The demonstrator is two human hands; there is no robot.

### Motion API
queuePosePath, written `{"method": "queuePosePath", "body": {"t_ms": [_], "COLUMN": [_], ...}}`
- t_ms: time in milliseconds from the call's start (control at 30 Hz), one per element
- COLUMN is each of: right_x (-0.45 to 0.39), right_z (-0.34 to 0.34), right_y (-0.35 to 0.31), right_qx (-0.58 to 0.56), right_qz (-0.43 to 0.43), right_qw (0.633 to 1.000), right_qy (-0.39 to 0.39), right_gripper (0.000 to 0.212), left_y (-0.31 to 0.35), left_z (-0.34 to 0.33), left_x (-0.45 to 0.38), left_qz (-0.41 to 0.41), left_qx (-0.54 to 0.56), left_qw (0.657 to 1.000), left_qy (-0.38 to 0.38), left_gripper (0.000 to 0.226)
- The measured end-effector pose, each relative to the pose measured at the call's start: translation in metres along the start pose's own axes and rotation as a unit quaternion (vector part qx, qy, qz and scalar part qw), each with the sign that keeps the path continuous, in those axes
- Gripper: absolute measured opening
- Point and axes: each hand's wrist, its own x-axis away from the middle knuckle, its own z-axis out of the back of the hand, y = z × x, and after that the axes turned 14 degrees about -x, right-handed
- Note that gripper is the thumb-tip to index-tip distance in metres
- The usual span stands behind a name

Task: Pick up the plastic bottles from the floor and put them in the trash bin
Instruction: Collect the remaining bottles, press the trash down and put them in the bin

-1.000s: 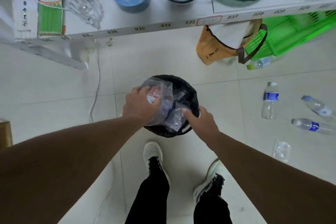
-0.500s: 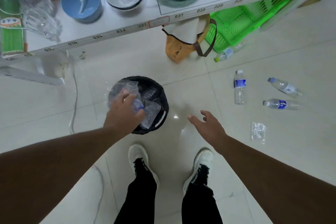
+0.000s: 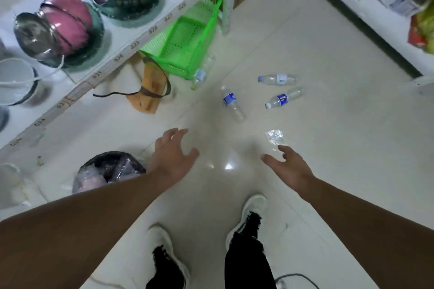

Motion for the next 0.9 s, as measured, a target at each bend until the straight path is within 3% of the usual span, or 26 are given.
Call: {"method": "queuePosePath", "body": {"t_ms": [200,467,700,900], "right_x": [-0.009,-0.027,-0.054,-0.088], "right_z": [0.075,0.142,0.135,0.105], "right_y": [0.044,0.074,0.053,0.022], "right_qx": [-0.062,-0.035,-0.034,-0.015], "right_qz": [-0.040,-0.054,-0.054,-0.074], "right_qw": [0.997,0.998,0.998,0.997], "right_qy": [0.027,0.028,0.009,0.000], "right_gripper": [0.090,0.099,0.106,0.107], "left_y": [0.097,0.187,0.213,0.205], "left_z": [-0.031,-0.064,-0.048,-0.040], "left_x": [-0.003,-0.029,-0.067,-0.128], "left_qz": [-0.023,-0.012,-0.025,0.011], "left_qx": [-0.022,0.023,-0.002,-0.001], "left_qw": [0.999,0.999,0.998,0.997], "left_qy": [-0.045,-0.042,-0.052,-0.071], "left_gripper": [0.090,0.073,0.080,0.082]}}
